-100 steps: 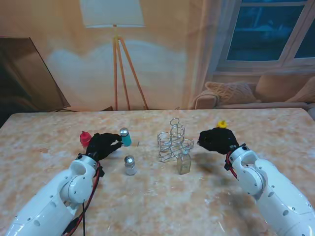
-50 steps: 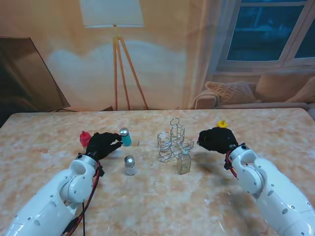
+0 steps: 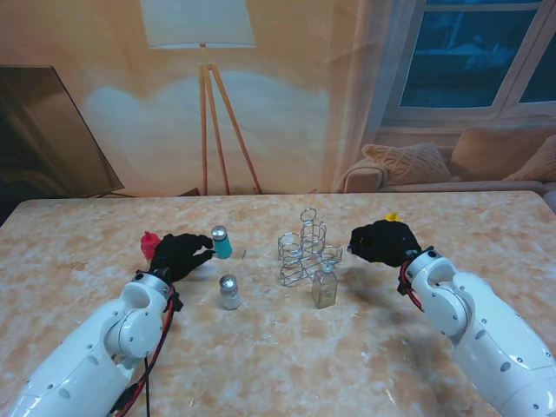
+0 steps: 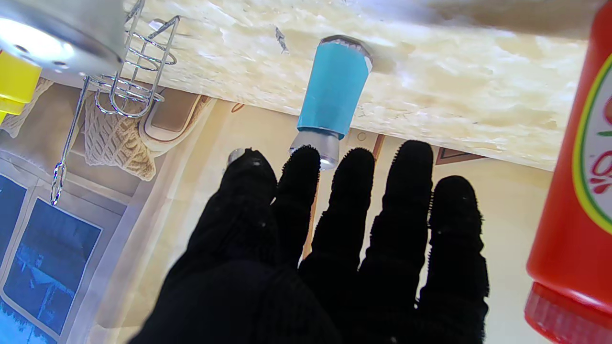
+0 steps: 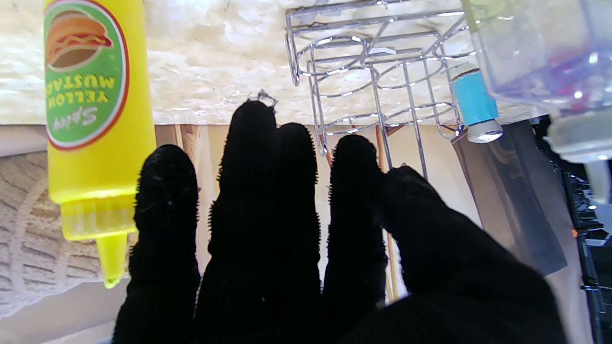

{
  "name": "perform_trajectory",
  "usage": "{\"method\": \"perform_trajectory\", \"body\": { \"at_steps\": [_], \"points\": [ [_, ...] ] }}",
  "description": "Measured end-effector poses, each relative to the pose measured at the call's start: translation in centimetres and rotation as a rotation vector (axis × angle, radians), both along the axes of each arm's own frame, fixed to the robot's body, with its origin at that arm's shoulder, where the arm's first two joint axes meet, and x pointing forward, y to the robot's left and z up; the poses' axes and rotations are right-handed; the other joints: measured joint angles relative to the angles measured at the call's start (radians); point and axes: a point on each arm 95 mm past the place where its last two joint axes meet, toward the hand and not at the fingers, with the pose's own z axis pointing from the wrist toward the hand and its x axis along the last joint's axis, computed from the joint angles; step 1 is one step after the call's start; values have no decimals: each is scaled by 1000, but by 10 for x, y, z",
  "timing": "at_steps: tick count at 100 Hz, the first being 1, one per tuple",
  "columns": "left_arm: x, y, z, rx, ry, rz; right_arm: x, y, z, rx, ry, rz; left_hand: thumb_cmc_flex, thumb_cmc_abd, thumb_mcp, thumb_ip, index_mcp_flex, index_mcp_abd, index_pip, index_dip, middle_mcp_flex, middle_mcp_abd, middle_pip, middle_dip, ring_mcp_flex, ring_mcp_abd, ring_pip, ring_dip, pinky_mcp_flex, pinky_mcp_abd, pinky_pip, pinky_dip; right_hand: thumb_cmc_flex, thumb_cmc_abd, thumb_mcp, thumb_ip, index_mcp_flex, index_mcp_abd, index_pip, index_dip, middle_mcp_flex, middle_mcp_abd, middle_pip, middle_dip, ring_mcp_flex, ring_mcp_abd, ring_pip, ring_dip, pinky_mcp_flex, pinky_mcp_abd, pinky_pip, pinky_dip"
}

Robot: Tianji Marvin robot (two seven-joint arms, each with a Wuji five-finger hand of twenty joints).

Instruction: Place the seasoning bottles into the rack

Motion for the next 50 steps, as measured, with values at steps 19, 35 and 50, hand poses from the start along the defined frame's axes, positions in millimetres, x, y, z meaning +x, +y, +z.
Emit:
{"method": "perform_trajectory", "body": {
  "at_steps": [19,35,50],
  "points": [
    [0,0,0,0,-2,2,7,-4,19,-16,-35,36,0,0,0,0,0,0,0,0,0,0,0,0,0,0,0,0,0,0,0,0,0,0,0,0,0,-1,0,0,-11,-2,-1,0,-6,0,0,0,0,0,-9,0],
    [0,0,0,-2,2,2,14,-8,34,-27,-59,39,0,0,0,0,0,0,0,0,0,0,0,0,0,0,0,0,0,0,0,0,24,0,-15,0,-27,-3,0,0,-30,-10,-3,0,-28,-7,-34,0,-26,-1,-60,0],
    [0,0,0,-2,2,2,18,-10,45,-41,-69,47,0,0,0,0,0,0,0,0,0,0,0,0,0,0,0,0,0,0,0,0,47,3,-26,0,-60,-2,1,0,-75,-19,-53,-1,-71,-15,-118,0,-80,-14,-163,-4]
  ]
}}
